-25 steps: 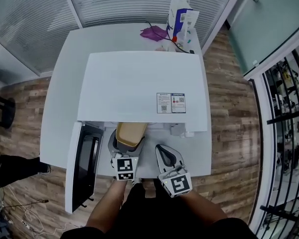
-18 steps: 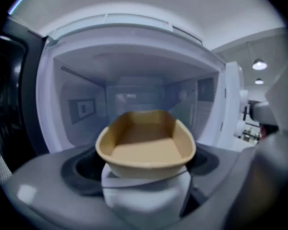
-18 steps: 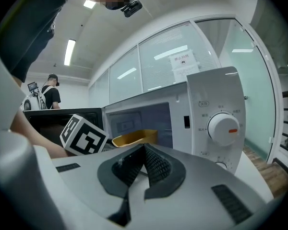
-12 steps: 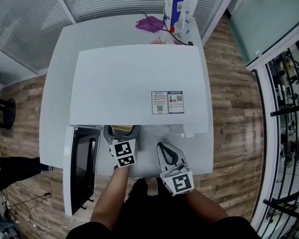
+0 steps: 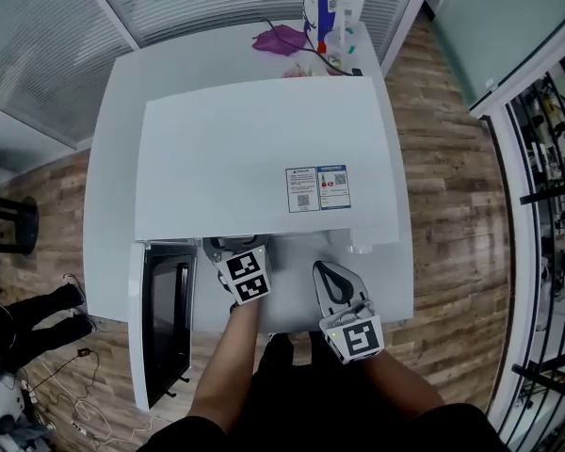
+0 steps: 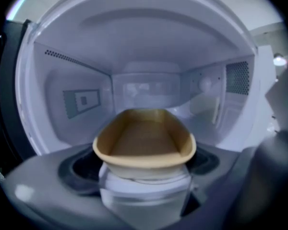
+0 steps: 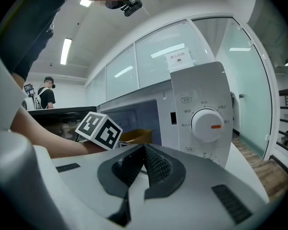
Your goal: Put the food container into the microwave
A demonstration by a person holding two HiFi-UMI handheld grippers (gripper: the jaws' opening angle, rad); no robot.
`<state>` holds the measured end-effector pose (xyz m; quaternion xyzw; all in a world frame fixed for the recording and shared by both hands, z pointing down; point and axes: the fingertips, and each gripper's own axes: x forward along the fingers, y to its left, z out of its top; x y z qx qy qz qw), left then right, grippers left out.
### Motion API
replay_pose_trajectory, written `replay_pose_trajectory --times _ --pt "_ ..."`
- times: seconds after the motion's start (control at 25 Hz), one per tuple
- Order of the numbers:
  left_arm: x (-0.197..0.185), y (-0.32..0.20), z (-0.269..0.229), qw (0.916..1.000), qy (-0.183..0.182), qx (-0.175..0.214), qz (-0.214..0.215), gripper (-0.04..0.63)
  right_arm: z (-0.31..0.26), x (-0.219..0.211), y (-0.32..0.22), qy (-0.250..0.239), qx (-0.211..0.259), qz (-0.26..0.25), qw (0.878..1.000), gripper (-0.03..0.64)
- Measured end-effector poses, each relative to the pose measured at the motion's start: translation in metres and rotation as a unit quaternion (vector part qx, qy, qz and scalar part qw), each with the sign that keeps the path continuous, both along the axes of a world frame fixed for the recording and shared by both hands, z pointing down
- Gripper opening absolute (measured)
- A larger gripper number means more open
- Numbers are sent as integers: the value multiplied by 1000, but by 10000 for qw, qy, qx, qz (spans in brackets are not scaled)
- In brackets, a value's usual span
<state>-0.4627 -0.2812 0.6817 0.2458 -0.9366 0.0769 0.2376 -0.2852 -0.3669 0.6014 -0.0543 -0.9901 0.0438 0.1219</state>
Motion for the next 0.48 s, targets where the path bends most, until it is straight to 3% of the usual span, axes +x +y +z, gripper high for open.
replay_pose_trajectory --times 0.24,0.48 --pt "15 -1 4 9995 229 69 210 556 -3 5 4 -3 24 -6 10000 5" --pt "51 14 -12 9987 122 144 475 557 -17 5 16 -191 120 -47 9997 5"
